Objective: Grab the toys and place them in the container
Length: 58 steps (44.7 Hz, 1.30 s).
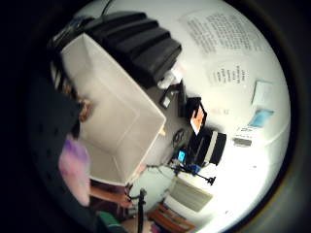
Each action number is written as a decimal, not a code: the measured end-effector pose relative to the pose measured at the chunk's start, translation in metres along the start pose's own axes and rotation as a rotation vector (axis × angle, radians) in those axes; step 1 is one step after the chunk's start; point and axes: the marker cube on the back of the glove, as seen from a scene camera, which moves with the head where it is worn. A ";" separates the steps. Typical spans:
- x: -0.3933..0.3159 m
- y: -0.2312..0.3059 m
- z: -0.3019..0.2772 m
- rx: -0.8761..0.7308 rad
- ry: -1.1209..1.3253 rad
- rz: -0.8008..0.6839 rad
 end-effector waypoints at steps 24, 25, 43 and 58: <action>0.057 0.037 -0.011 -0.059 0.050 0.047; 0.065 0.041 -0.014 -0.056 0.048 0.059; 0.212 0.100 0.009 -0.034 -0.018 0.301; 0.272 0.077 0.162 -0.136 -0.108 0.277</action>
